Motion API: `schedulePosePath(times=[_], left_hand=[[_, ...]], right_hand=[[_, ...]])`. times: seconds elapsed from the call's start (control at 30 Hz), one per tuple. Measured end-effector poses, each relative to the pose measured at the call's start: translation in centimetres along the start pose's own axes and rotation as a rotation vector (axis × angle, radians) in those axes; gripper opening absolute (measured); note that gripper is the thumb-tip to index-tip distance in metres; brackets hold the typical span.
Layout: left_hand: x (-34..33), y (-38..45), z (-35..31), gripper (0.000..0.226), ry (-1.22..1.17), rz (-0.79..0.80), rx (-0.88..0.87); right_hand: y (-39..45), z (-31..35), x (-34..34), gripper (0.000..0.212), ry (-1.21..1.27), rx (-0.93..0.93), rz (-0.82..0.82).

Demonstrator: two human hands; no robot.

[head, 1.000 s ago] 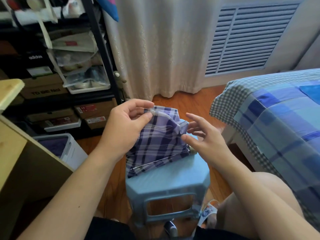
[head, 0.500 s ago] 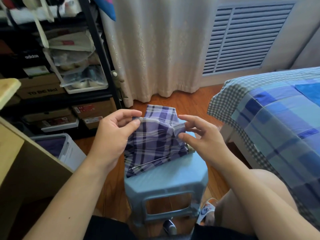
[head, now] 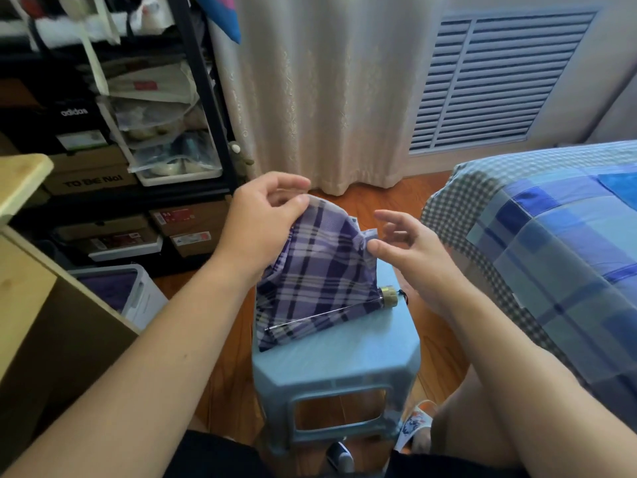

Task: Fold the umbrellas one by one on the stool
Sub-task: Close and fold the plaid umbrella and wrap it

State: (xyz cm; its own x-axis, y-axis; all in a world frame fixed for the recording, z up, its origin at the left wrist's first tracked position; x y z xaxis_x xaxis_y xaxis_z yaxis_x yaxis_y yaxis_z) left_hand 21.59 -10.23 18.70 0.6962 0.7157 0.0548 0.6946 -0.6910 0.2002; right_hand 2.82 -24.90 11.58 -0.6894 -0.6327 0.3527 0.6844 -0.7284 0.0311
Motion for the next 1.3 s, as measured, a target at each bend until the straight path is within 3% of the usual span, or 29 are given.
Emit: schedulePosePath(times=[0.1, 0.17, 0.27, 0.4, 0.5, 0.57, 0.67, 0.77, 0.87, 1.07, 1.2, 1.3], left_hand=[[-0.9, 2.9, 0.7, 0.022, 0.038, 0.022, 0.022], [-0.9, 4.6, 1.9, 0.025, 0.05, 0.014, 0.061], [-0.1, 6.4, 4.3, 0.027, 0.099, -0.031, 0.153], [0.7, 7.1, 7.2, 0.022, 0.029, -0.077, 0.288], [1.1, 7.0, 8.0, 0.022, -0.003, -0.065, 0.327], [1.0, 6.7, 8.4, 0.026, -0.04, -0.041, 0.362], [0.8, 6.1, 8.7, 0.039, -0.115, 0.051, 0.428], [0.8, 5.2, 8.4, 0.047, -0.108, 0.18, 0.455], [1.5, 4.5, 7.9, 0.049, -0.119, 0.2, 0.428], [4.7, 0.7, 7.3, 0.034, 0.01, 0.12, 0.378], [6.7, -4.0, 8.3, 0.046, 0.209, 0.296, 0.392], [6.9, -4.7, 10.1, 0.021, 0.292, 0.14, 0.305]], right_hand=[[2.2, 0.5, 0.6, 0.019, 0.038, -0.06, 0.107], [3.8, 0.7, 1.0, 0.013, 0.019, -0.05, 0.063], [6.4, -0.1, 1.3, 0.019, 0.028, -0.116, 0.031], [8.0, -1.7, -0.3, 0.041, 0.148, -0.211, 0.271], [8.0, -2.1, -1.9, 0.035, 0.187, -0.207, 0.338], [8.4, -1.9, -2.3, 0.028, -0.01, -0.161, 0.244], [9.0, -1.9, -1.5, 0.033, -0.215, -0.174, -0.021], [8.3, -2.5, -1.6, 0.043, -0.04, -0.328, 0.098], [7.3, -2.6, -2.3, 0.039, 0.013, -0.281, 0.263], [7.1, -1.6, -1.9, 0.025, 0.115, -0.182, 0.114], [6.6, -1.8, -1.9, 0.023, 0.137, -0.159, 0.046], [6.5, -1.8, -1.6, 0.023, 0.233, -0.178, 0.015]])
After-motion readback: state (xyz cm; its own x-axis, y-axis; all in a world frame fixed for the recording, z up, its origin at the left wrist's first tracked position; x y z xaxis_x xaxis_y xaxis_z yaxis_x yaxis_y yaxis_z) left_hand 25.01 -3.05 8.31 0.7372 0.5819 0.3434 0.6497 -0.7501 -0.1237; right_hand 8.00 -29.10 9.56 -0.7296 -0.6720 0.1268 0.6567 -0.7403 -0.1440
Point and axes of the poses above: each hand's wrist, its own y-axis towards the middle knuckle, its own x-axis out of the back of the hand, z = x × y, the point moved 4 cm from there along y, towards the middle knuckle, and after that the axes turned 7 degrees about -y, right-handed, at the moved point
